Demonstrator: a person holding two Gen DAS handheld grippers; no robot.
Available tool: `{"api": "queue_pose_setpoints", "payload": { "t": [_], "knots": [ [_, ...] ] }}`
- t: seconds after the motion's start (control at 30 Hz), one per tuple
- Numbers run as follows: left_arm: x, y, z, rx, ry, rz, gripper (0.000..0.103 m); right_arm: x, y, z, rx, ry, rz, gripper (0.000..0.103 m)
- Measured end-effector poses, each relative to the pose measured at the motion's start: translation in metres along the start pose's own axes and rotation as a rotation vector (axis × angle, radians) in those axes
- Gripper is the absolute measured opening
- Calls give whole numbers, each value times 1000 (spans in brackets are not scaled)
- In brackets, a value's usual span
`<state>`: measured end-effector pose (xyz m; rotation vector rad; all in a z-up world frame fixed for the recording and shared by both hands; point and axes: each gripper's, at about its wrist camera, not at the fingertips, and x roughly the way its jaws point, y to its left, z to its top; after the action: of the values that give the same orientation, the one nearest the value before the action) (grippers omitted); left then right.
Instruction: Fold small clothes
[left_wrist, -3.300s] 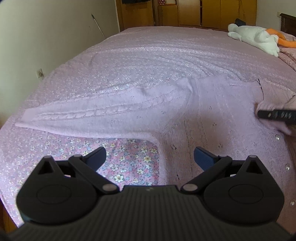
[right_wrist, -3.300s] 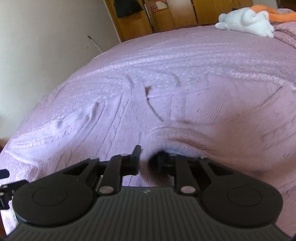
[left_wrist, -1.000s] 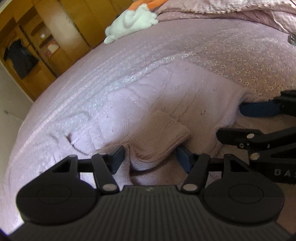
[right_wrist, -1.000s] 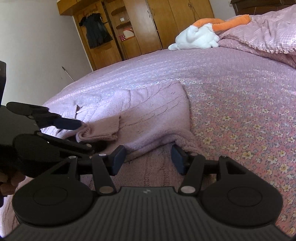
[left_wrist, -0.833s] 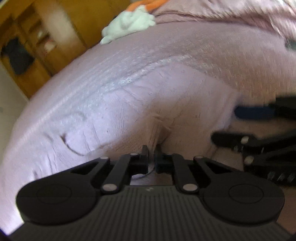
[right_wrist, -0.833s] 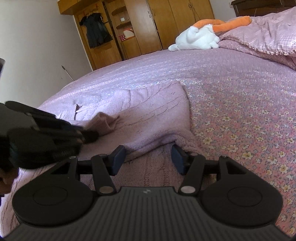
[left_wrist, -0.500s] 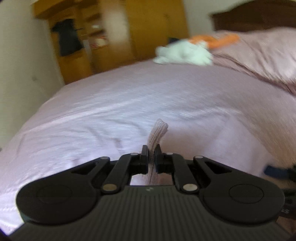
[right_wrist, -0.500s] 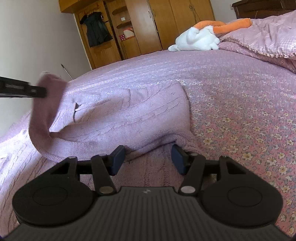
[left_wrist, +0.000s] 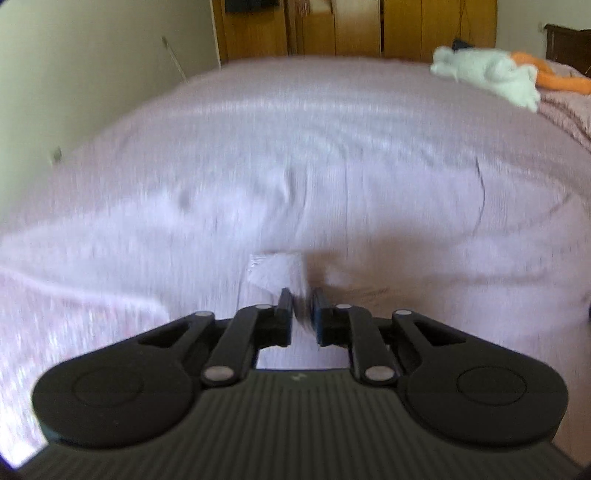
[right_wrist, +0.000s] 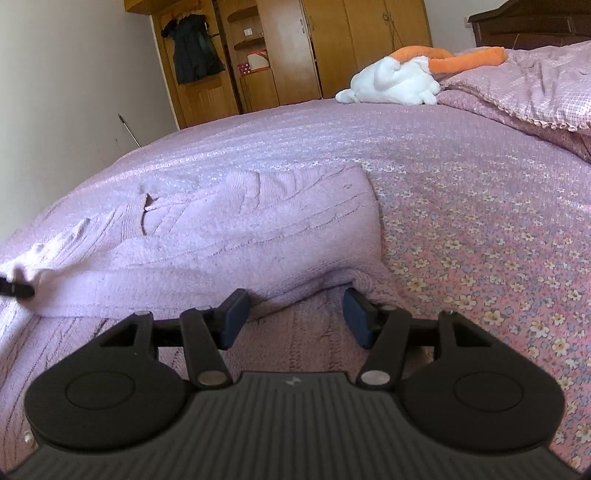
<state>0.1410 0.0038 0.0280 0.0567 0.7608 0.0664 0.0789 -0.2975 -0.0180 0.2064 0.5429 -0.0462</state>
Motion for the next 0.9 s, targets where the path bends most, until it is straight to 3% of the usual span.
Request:
{"api": "queue_pose_setpoints", "payload": {
  "t": [0.13,0.27,0.4,0.6,0.83,0.87,0.9],
  "knots": [
    [-10,17,-16,0,17,-8,36,-4,-4,7,35,23,19,65],
    [-23,35,-12,-6,-7,-47,41,-20,-12,21,126,46,83,65],
    [-16,48,6,-22,-22,-89,51,-32,-11,47,96,28,91,66],
    [24,50,19,-38,25,-102,51,13,-13,87,2,78,8,66],
    [36,49,19,-68,19,-157,50,92,-4,108,-74,124,-118,66],
    [38,48,19,-67,17,-163,49,99,-4,107,-83,127,-128,59],
    [38,46,18,-61,10,-166,40,102,-3,105,-96,123,-132,45]
  ]
}}
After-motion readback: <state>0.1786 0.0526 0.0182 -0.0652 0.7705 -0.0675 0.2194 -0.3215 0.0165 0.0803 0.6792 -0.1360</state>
